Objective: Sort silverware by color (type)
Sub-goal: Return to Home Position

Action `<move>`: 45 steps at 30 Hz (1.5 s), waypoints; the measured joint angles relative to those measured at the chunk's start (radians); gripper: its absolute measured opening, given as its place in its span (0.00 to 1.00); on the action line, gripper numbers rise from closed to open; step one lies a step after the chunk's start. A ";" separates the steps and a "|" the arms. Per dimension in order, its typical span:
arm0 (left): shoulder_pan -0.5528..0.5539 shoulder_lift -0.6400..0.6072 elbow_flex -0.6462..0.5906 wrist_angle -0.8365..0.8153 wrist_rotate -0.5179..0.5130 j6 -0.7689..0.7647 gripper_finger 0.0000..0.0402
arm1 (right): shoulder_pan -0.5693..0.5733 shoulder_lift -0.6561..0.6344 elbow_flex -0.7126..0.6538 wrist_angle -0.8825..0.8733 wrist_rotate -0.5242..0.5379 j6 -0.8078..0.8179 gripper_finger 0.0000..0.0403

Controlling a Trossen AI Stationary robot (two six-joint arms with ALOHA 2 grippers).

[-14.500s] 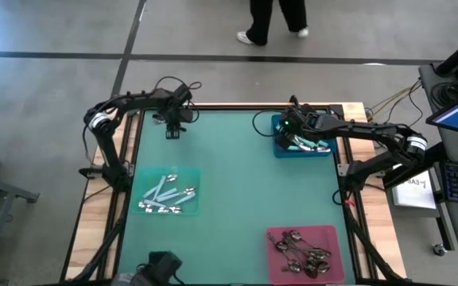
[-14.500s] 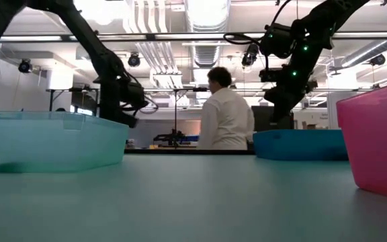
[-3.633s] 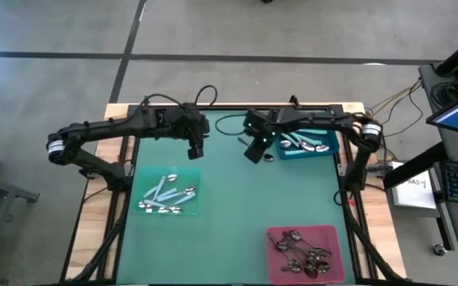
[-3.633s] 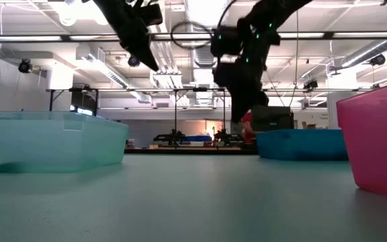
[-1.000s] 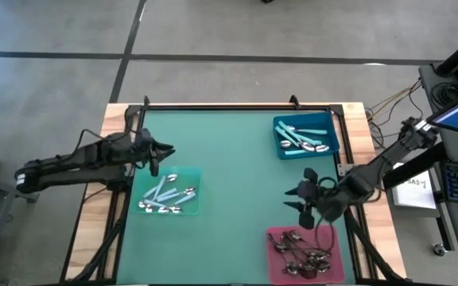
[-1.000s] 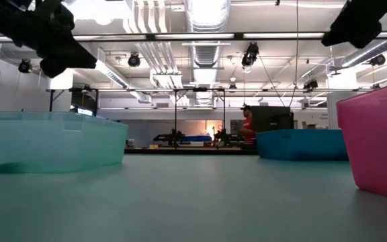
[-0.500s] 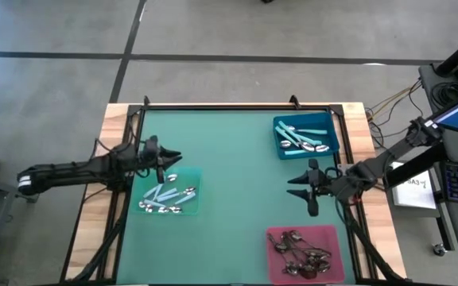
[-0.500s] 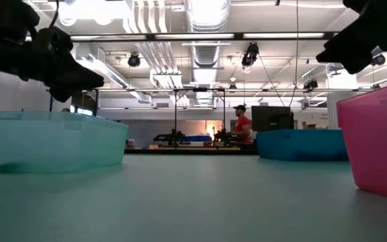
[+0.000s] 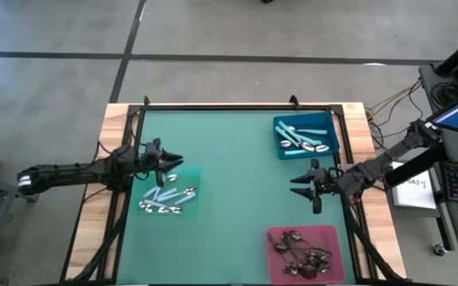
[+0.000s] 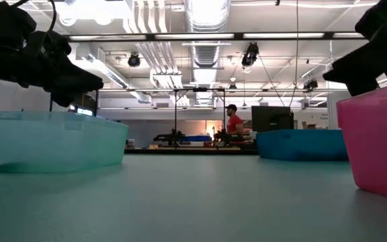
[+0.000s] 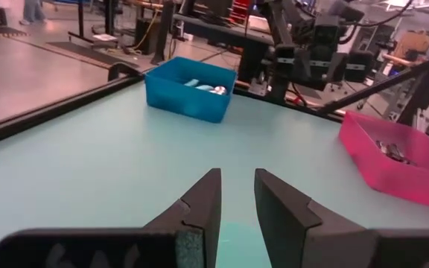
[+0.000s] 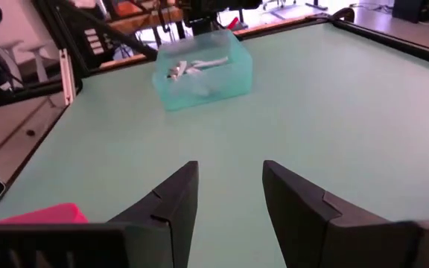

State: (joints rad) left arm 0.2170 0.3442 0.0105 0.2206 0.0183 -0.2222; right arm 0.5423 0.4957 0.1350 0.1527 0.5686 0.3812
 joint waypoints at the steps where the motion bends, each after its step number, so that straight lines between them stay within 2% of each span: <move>1: -0.001 0.004 0.000 0.001 0.000 0.000 0.16 | 0.000 -0.005 -0.018 0.022 0.000 0.001 0.35; 8: -0.001 0.024 0.000 -0.007 0.000 0.033 0.16 | 0.000 -0.011 -0.123 0.175 0.000 0.006 0.35; 13: -0.001 0.058 0.000 -0.005 0.000 0.023 0.16 | 0.000 -0.010 -0.123 0.182 0.005 0.020 0.36; 18: -0.001 0.089 0.000 -0.007 0.001 0.023 0.16 | 0.000 -0.011 -0.123 0.173 0.078 0.011 0.37; 34: -0.001 0.153 -0.001 -0.009 0.000 0.023 0.16 | 0.000 -0.009 -0.123 0.162 0.080 0.011 0.35; 39: -0.005 0.076 -0.001 -0.020 -0.003 0.022 0.16 | 0.000 -0.075 -0.123 0.137 0.079 0.011 0.36; 45: -0.002 -0.086 -0.001 -0.020 -0.006 0.022 0.16 | 0.000 -0.210 -0.124 0.135 0.079 0.011 0.34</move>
State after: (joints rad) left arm 0.2149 0.2582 0.0093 0.2008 0.0124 -0.2001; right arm 0.5423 0.2853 0.0113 0.2874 0.6479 0.3920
